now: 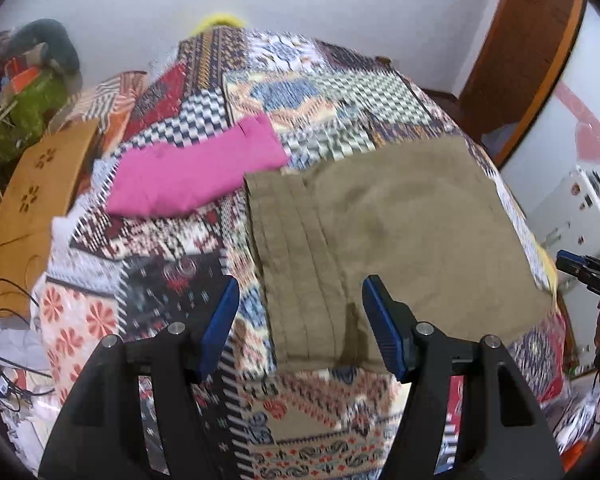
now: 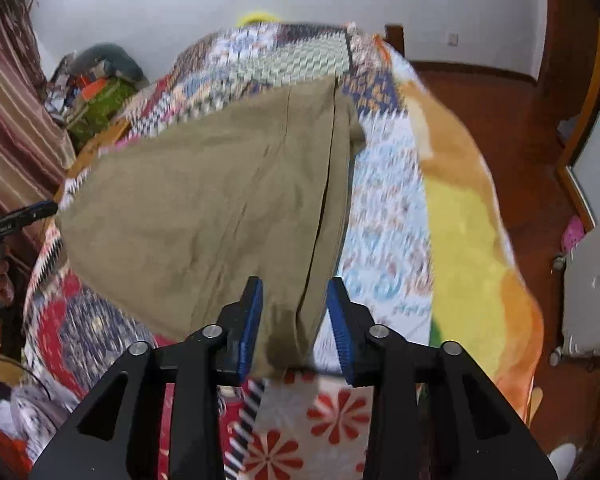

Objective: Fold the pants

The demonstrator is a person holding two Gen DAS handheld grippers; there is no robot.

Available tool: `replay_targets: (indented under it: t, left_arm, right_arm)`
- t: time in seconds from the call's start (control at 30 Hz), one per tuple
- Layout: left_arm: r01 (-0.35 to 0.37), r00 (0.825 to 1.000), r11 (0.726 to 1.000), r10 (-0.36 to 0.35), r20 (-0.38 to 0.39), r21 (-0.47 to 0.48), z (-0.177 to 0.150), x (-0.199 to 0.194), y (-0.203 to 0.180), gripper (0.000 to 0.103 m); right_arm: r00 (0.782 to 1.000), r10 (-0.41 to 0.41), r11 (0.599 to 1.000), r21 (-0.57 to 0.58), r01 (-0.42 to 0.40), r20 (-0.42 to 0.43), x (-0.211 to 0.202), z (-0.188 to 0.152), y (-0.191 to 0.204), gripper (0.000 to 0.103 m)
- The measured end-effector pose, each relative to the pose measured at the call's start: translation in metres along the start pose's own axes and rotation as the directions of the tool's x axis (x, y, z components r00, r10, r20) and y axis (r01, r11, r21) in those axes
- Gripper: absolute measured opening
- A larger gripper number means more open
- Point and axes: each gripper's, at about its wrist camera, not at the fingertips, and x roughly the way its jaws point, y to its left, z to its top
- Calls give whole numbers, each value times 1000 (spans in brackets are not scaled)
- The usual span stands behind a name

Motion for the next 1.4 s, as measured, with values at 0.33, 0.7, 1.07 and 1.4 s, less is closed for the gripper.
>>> replay_targets:
  t: [0.33,0.7,1.07,1.4]
  left_arm:
    - [-34,999,997,32,-17,-71,50,43,14,63]
    - [-46,996,995,39,-83,-87,76,104,22,63]
    - [-4,992,993,-12,-128,-122,82,135,31,64]
    - [-13,996,993,2,-95,-115,76,137,29,60]
  right_arm:
    - [993,-28,999,-35,32,117,14,63,-5,33]
    - [993,-33,998,-49,38,110,75,123,-17,34]
    - [998,-43,997,-59,45,41,144,161,-31,52]
    - [1000,4,995,-97,-2,23,169,167,-30,24]
